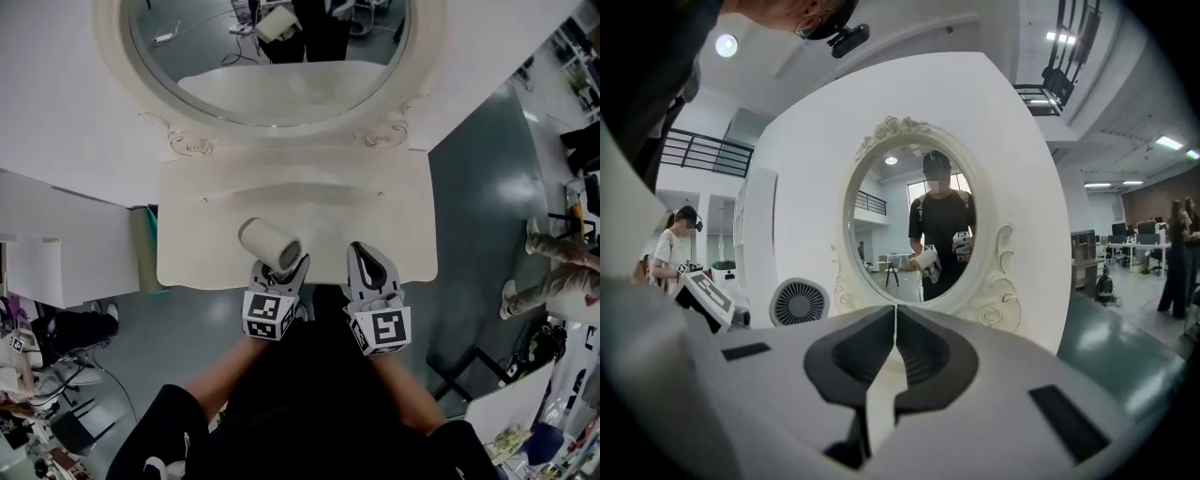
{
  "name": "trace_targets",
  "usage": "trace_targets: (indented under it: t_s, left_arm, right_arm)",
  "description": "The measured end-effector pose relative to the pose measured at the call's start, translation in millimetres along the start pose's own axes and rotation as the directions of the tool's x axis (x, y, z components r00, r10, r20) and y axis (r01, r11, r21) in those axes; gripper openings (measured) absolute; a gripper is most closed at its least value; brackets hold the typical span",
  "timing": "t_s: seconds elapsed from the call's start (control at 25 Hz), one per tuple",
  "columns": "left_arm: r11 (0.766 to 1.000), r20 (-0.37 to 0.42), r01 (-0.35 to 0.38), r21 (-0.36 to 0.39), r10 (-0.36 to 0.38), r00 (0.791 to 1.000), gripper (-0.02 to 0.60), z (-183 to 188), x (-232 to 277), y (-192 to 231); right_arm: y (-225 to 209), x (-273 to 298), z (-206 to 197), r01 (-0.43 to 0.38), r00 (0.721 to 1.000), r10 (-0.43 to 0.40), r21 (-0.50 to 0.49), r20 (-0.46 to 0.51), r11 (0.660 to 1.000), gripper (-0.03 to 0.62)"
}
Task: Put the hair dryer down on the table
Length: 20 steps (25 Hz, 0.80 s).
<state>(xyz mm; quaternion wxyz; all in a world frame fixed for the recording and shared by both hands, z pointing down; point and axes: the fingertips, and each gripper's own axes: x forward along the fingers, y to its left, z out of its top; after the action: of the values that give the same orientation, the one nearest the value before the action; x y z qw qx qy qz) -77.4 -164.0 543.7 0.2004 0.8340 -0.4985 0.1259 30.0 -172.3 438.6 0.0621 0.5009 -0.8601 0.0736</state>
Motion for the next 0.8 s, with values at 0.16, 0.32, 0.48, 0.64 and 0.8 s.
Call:
trace_targets:
  t_s: [0.16,0.32,0.48,0.64,0.8]
  left_arm:
    - [1.000,-0.036,-0.010,-0.010,0.009,0.999,0.245,-5.3,18.1,2.1]
    - [1.000,-0.083,-0.022,-0.009,0.022,0.996,0.245,-19.2,37.7,4.3]
    - [0.998,-0.145,-0.045,0.039,0.050,0.988,0.245,-39.2,59.5,14.1]
    - [0.998,-0.201,-0.049,0.034,0.054,0.978,0.245,-57.5,75.5,19.9]
    - [0.998,-0.245,-0.066,0.023,0.069,0.967,0.245,-68.4,93.4,24.9]
  right_arm:
    - [-6.8,10.6,-3.6,-0.029,1.000,0.029,-0.027,-0.011,0.999,0.020]
    - [-15.7,20.2,-10.1,-0.056,0.998,0.057,0.013,-0.034,0.998,0.020]
    - [-24.5,34.3,-9.0,-0.091,0.995,0.091,0.006,-0.032,0.996,0.020]
    - [-31.2,40.6,-7.1,-0.121,0.992,0.121,0.014,-0.020,0.993,0.020]
    - [-40.9,44.8,-11.3,-0.133,0.991,0.134,0.042,-0.027,0.990,0.020]
